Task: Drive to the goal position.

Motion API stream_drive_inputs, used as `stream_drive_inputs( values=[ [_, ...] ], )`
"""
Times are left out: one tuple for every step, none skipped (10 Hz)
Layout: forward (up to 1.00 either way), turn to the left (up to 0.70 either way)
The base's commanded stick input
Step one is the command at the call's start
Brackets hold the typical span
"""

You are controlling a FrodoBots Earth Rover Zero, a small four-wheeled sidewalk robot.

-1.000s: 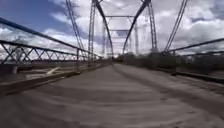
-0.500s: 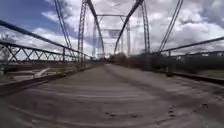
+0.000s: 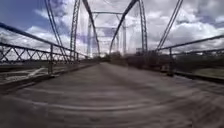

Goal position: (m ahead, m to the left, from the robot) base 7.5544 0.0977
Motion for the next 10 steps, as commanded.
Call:
stream_drive_inputs(
  values=[
    [1.00, -0.02],
    [1.00, -0.02],
    [1.00, -0.02],
    [1.00, -0.02],
    [1.00, -0.02],
    [1.00, -0.02],
    [1.00, -0.02],
    [1.00, -0.02],
    [1.00, -0.02],
    [1.00, -0.02]
  ],
)
